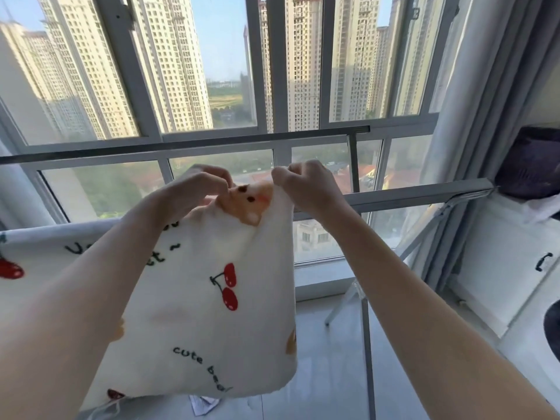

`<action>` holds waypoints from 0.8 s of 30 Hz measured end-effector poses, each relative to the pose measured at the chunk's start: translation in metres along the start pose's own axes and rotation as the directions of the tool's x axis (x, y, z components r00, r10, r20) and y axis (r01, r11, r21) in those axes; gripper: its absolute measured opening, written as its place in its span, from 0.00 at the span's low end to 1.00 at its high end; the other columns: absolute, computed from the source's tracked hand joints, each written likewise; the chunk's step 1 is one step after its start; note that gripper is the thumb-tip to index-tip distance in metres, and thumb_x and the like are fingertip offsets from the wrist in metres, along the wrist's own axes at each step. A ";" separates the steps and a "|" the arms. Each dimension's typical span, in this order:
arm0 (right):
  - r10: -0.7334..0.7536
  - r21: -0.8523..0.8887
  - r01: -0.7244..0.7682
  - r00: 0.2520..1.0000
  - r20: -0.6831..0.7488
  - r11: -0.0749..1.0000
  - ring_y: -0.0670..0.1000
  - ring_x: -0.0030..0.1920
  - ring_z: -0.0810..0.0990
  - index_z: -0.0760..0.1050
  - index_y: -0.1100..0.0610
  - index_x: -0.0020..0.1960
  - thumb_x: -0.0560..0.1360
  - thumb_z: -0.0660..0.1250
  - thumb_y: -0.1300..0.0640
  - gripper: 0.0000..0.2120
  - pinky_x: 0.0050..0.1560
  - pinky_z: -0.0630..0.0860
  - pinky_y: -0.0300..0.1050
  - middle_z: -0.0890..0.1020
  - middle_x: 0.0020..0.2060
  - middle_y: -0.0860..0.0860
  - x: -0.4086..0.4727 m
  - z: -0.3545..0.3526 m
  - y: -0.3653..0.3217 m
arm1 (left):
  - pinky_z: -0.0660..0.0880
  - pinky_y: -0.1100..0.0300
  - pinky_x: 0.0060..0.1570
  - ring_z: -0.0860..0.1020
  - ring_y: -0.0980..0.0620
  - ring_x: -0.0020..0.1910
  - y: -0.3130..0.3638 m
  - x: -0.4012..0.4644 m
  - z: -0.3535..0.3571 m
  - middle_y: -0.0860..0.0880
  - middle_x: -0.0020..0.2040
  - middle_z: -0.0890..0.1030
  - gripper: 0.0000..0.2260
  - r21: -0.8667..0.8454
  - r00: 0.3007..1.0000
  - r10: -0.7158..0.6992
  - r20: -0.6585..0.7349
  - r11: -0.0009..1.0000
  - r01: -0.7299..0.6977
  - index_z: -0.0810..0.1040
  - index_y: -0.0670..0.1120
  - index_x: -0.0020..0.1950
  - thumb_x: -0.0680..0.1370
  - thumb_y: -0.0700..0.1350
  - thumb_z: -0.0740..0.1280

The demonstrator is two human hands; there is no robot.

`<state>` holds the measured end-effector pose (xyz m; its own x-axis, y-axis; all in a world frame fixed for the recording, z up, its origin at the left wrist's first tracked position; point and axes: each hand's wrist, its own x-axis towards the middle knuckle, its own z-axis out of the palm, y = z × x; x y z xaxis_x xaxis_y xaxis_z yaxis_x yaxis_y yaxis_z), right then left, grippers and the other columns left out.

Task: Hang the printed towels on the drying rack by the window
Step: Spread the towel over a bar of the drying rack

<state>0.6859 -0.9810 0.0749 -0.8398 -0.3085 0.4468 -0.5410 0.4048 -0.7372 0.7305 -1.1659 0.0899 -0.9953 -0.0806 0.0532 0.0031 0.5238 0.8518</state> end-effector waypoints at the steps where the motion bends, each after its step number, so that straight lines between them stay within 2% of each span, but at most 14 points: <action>1: 0.019 -0.004 -0.019 1.000 0.009 1.000 0.50 0.25 0.63 0.61 0.56 0.23 0.70 0.63 0.54 0.19 0.31 0.59 0.44 0.64 0.21 0.50 0.002 -0.003 0.002 | 0.64 0.54 0.45 0.69 0.49 0.36 0.001 0.000 0.001 0.48 0.29 0.71 0.04 0.003 1.000 0.001 0.010 1.000 -0.001 0.72 0.46 0.25 0.57 0.38 0.61; 3: 0.064 -0.037 -0.061 0.995 0.077 0.997 0.51 0.26 0.63 0.62 0.55 0.24 0.70 0.62 0.54 0.18 0.33 0.60 0.44 0.64 0.21 0.50 0.005 -0.008 0.005 | 0.63 0.54 0.45 0.68 0.48 0.38 0.001 0.000 0.002 0.44 0.32 0.69 0.03 0.035 1.000 -0.003 0.024 0.999 0.002 0.72 0.46 0.25 0.57 0.38 0.61; 5: 0.101 -0.069 -0.091 0.983 0.154 0.993 0.52 0.27 0.64 0.63 0.56 0.25 0.72 0.60 0.53 0.18 0.35 0.62 0.45 0.66 0.22 0.51 0.008 -0.010 0.008 | 0.66 0.57 0.41 0.70 0.48 0.37 0.001 0.000 0.005 0.44 0.33 0.72 0.03 0.100 0.999 -0.009 0.033 0.995 0.006 0.75 0.46 0.28 0.58 0.39 0.63; 7: 0.109 -0.114 -0.088 0.975 0.193 0.990 0.53 0.29 0.66 0.65 0.56 0.26 0.73 0.60 0.52 0.18 0.36 0.63 0.46 0.68 0.24 0.53 0.009 -0.009 0.011 | 0.70 0.59 0.40 0.74 0.50 0.38 0.000 0.000 0.008 0.44 0.36 0.77 0.06 0.181 0.999 -0.009 0.049 0.984 0.000 0.78 0.45 0.34 0.60 0.42 0.65; 10: 0.085 -0.172 -0.049 0.974 0.211 0.984 0.54 0.32 0.70 0.72 0.60 0.30 0.73 0.62 0.51 0.17 0.36 0.68 0.48 0.73 0.28 0.57 0.009 -0.007 0.015 | 0.74 0.62 0.43 0.79 0.52 0.42 0.000 0.004 0.012 0.45 0.44 0.82 0.09 0.216 0.993 -0.004 0.114 0.976 -0.021 0.80 0.44 0.47 0.68 0.45 0.71; 12: 0.073 -0.254 -0.027 0.982 0.175 0.967 0.55 0.34 0.74 0.75 0.62 0.31 0.73 0.63 0.51 0.18 0.38 0.73 0.50 0.76 0.29 0.56 0.009 -0.007 0.016 | 0.75 0.67 0.42 0.79 0.55 0.44 0.002 0.004 0.015 0.49 0.45 0.82 0.11 0.269 0.988 -0.006 0.155 0.963 -0.037 0.79 0.46 0.52 0.71 0.47 0.71; 15: 0.112 -0.358 -0.105 0.994 -0.002 0.928 0.55 0.38 0.77 0.73 0.57 0.29 0.71 0.64 0.50 0.15 0.38 0.72 0.47 0.77 0.31 0.53 0.009 -0.012 0.024 | 0.73 0.60 0.49 0.78 0.51 0.48 0.001 0.005 0.019 0.48 0.48 0.82 0.12 0.374 0.985 0.004 0.172 0.925 -0.069 0.79 0.46 0.53 0.71 0.46 0.71; 18: 0.178 -0.411 -0.228 0.971 -0.157 0.883 0.58 0.48 0.80 0.77 0.57 0.37 0.70 0.66 0.49 0.11 0.44 0.74 0.47 0.82 0.44 0.56 0.008 -0.022 0.035 | 0.71 0.62 0.46 0.78 0.49 0.49 -0.002 0.004 0.020 0.45 0.50 0.82 0.12 0.401 0.989 0.041 0.144 0.911 -0.096 0.80 0.46 0.52 0.70 0.45 0.72; 21: 0.185 -0.403 -0.249 0.964 -0.190 0.881 0.58 0.53 0.78 0.78 0.55 0.47 0.70 0.66 0.50 0.10 0.50 0.75 0.48 0.81 0.52 0.56 0.006 -0.029 0.040 | 0.71 0.64 0.43 0.77 0.50 0.48 -0.004 0.002 0.020 0.46 0.49 0.81 0.11 0.403 0.988 0.062 0.139 0.908 -0.113 0.80 0.47 0.52 0.70 0.44 0.72; 24: 0.150 -0.360 -0.185 0.981 -0.123 0.914 0.58 0.52 0.78 0.78 0.54 0.48 0.72 0.64 0.50 0.09 0.51 0.75 0.47 0.82 0.51 0.56 0.006 -0.025 0.031 | 0.71 0.63 0.45 0.77 0.49 0.50 -0.005 0.003 0.022 0.45 0.50 0.81 0.12 0.404 0.988 0.074 0.135 0.906 -0.123 0.79 0.45 0.52 0.69 0.42 0.72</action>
<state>0.6631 -0.9491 0.0672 -0.9107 -0.1362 0.3899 -0.3561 0.7370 -0.5744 0.7258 -1.1503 0.0745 -0.9963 0.0734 0.0450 0.0860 0.8273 0.5551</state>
